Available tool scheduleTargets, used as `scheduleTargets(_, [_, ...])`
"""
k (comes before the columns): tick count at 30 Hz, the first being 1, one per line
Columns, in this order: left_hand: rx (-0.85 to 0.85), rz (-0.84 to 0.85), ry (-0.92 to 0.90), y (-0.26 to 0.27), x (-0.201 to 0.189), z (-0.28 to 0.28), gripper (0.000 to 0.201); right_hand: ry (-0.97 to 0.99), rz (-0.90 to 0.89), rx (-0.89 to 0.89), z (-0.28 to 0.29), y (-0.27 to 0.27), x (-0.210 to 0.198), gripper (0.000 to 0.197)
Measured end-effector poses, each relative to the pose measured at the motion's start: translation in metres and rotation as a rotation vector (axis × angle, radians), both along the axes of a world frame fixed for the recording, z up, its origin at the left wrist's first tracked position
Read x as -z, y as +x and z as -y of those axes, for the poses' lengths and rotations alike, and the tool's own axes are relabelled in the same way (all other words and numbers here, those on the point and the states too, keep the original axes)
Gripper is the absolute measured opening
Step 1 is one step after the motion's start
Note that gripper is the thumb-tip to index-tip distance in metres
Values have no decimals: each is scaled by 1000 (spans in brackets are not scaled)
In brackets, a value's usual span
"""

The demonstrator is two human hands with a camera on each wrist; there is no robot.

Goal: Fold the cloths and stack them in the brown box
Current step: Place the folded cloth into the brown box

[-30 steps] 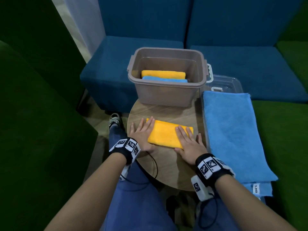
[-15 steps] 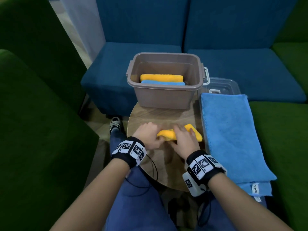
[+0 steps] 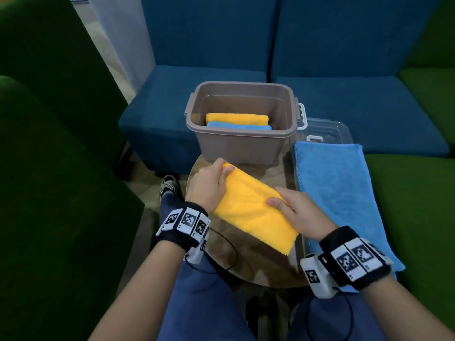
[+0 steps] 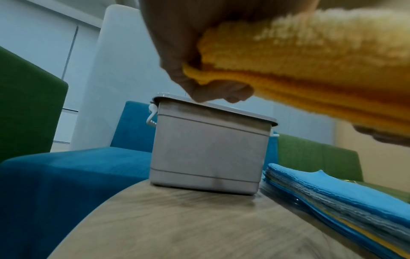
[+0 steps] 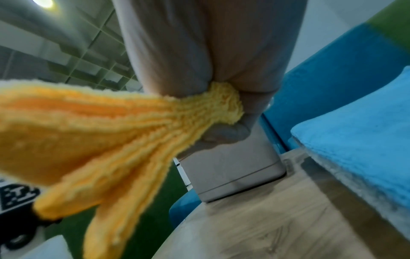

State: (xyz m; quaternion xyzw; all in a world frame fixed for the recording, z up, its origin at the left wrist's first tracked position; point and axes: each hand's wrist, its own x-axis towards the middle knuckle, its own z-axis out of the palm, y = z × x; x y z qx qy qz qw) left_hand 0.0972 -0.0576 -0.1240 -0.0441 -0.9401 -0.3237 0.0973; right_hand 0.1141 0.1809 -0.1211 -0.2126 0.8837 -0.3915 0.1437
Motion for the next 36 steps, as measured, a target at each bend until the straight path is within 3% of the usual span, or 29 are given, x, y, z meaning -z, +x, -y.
scheduleTargets(6, [31, 18, 58, -6, -12, -7, 31, -89, 138, 28, -13, -5, -1, 52])
scheduleTargets(10, [157, -23, -246, -8, -33, -26, 41, 122, 76, -39, -7, -13, -3, 36])
scheduleTargets(12, [339, -165, -306, -7, -45, -40, 53, 0, 50, -14, 6, -16, -8, 42])
scheduleTargets(14, [444, -280, -306, -9, -53, -47, 52, -148, 64, 55, 17, -20, -12, 36])
scheduleTargets(17, [306, -232, -186, -35, -60, -38, 49, -205, 54, 105, 17, -28, -16, 23])
scheduleTargets(19, [209, -171, -91, -57, -58, -22, 48, -159, -13, 81, 10, -32, -23, 25])
scheduleTargets(23, [188, 61, -462, -86, -42, -3, 57, -100, -107, 107, -4, -41, -46, 26])
scheduleTargets(28, [165, 70, -540, -73, -41, -12, 27, 21, -366, 126, -16, -59, -94, 20])
scheduleTargets(31, [240, 123, -550, -58, -41, -19, 31, 127, -549, 118, -6, -73, -127, 34])
scheduleTargets(36, [369, 178, -578, -33, -50, -25, 31, 544, -657, -8, 32, -105, -154, 20])
